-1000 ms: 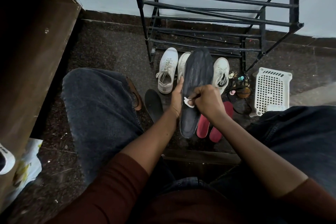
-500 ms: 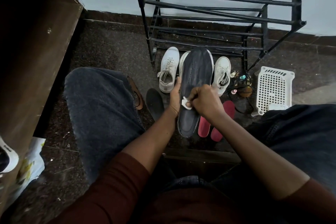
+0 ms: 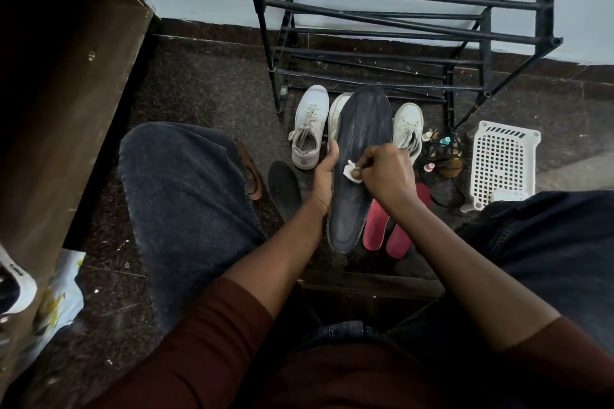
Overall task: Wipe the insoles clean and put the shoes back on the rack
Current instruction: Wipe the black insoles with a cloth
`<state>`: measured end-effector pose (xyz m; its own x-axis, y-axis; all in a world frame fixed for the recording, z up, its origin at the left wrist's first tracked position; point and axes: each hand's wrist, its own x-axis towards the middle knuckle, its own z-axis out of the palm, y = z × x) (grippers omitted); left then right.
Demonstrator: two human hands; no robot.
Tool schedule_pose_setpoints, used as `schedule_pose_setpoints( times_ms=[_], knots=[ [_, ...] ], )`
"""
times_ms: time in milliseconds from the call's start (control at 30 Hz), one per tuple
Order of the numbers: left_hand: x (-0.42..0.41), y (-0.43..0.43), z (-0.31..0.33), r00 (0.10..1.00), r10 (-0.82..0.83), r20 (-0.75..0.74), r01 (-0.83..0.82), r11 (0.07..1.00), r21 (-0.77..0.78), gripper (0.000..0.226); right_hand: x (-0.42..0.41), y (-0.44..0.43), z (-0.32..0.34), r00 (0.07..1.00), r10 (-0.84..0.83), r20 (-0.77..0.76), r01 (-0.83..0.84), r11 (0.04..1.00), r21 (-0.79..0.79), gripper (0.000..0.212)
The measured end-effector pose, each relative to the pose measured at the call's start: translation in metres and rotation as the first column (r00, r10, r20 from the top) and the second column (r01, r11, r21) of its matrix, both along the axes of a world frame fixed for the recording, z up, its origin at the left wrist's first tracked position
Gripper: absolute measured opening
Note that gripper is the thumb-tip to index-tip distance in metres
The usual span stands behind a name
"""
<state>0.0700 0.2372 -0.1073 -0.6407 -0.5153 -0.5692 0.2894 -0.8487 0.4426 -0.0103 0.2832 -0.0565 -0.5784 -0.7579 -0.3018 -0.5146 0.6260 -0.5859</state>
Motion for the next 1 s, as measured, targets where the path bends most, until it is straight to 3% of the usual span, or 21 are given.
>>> schedule_pose_setpoints(
  times_ms=[133, 433, 600, 733, 833, 1000],
  knots=[
    [0.0, -0.005, -0.006, 0.997, 0.072, 0.036, -0.071, 0.997, -0.019, 0.06, 0.011, 0.014, 0.001, 0.981, 0.146, 0.131, -0.162, 0.978, 0.128, 0.016],
    [-0.004, -0.001, 0.004, 0.996, 0.04, -0.084, -0.034, 0.997, 0.069, 0.061, -0.003, 0.003, -0.003, 0.998, -0.003, -0.068, 0.007, 0.998, 0.055, 0.008],
    [-0.002, -0.005, 0.005, 0.995, 0.036, -0.092, -0.031, 0.998, 0.064, 0.063, 0.001, 0.006, -0.005, 0.988, 0.047, -0.147, -0.048, 0.999, -0.004, 0.009],
    [0.0, -0.006, -0.004, 0.993, 0.105, -0.046, -0.103, 0.993, 0.061, 0.061, 0.011, 0.021, -0.005, 0.989, 0.145, -0.03, -0.142, 0.985, 0.1, 0.01],
    [0.002, -0.005, -0.002, 0.994, 0.069, -0.08, -0.064, 0.996, 0.069, 0.067, 0.012, 0.032, -0.004, 0.976, 0.206, 0.075, -0.216, 0.963, 0.164, 0.013],
    [-0.002, -0.002, 0.002, 0.995, 0.04, -0.096, -0.034, 0.997, 0.067, 0.07, 0.004, 0.036, -0.003, 0.993, 0.114, 0.041, -0.117, 0.99, 0.082, 0.014]
  ],
)
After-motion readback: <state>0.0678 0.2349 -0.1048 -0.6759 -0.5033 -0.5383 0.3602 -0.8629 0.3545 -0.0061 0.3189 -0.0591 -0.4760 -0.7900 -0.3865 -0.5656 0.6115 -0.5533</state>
